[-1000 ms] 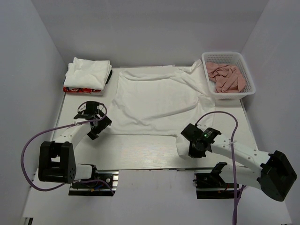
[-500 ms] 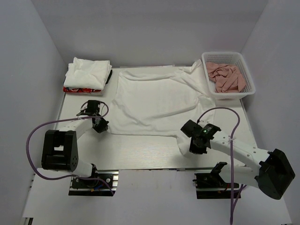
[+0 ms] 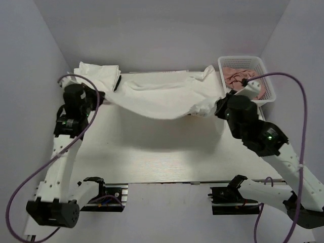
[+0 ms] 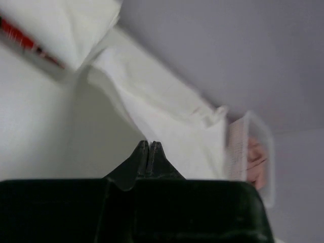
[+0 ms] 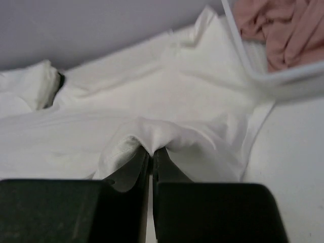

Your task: Fold and stack the t-shirts

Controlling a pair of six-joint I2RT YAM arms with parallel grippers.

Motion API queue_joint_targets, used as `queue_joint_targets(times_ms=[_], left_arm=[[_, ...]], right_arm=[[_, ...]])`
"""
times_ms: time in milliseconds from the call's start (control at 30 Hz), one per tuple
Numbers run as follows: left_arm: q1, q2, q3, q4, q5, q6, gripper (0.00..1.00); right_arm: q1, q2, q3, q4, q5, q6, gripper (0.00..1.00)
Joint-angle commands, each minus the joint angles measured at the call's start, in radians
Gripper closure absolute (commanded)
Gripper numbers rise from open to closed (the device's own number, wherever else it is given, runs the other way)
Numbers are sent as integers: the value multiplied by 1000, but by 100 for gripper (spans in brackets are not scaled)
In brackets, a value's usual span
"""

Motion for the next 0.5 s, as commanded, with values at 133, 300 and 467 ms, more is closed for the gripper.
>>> queue_joint_targets(times_ms=[133,300,467], left_arm=[[-1,-109,446,-140,-126,55,100],[-1,-75,812,-258,-102,88,100],[8,-37,1101,-316,-36,99,100]], right_arm=[[-1,-80,418,134,-74,-390,100],[-4,-33,716,107,-280,-576,100],[-4,-49,890,157,-418,-694,100]])
